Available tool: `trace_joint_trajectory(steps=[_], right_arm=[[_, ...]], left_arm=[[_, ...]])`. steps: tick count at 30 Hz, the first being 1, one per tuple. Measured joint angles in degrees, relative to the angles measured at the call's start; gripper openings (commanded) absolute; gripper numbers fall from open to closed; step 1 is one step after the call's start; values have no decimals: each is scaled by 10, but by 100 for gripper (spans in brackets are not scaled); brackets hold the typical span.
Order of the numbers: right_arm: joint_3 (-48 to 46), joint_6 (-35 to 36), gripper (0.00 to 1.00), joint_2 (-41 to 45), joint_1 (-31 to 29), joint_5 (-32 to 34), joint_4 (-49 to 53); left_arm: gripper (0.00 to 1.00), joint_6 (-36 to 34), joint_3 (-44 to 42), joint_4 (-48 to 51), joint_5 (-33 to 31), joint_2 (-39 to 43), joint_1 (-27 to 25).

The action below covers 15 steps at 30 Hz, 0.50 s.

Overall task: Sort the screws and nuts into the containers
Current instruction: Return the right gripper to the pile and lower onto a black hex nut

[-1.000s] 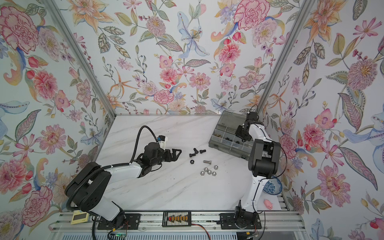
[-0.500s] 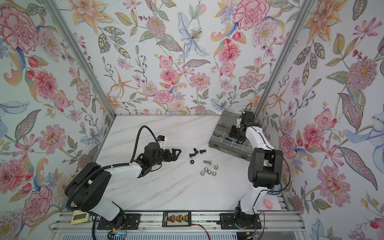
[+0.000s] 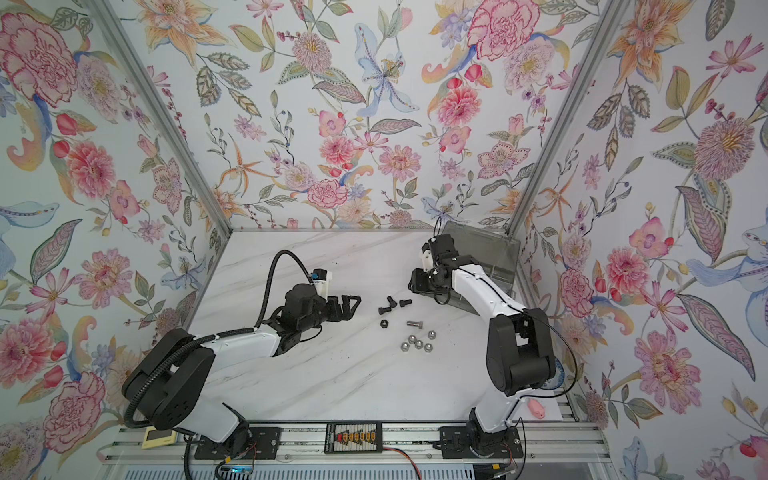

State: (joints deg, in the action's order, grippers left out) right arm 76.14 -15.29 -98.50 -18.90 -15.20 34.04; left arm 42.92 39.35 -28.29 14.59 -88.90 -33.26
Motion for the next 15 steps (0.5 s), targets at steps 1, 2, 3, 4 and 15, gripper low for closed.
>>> trace_joint_trajectory(steps=[1, 2, 3, 4, 15], right_arm=[[0, -5, 48, -3, -13, 2, -1], [0, -10, 48, -9, -26, 4, -3], [0, -15, 48, -16, -37, 6, -5], [0, -19, 48, -23, -44, 7, -7], [-6, -60, 48, -89, -105, 21, -23]], left_arm=[[99, 0, 0, 0, 0, 0, 0], [100, 0, 0, 0, 0, 0, 0], [99, 0, 0, 0, 0, 0, 0], [99, 0, -1, 0, 0, 0, 0], [99, 0, -18, 0, 0, 0, 6]])
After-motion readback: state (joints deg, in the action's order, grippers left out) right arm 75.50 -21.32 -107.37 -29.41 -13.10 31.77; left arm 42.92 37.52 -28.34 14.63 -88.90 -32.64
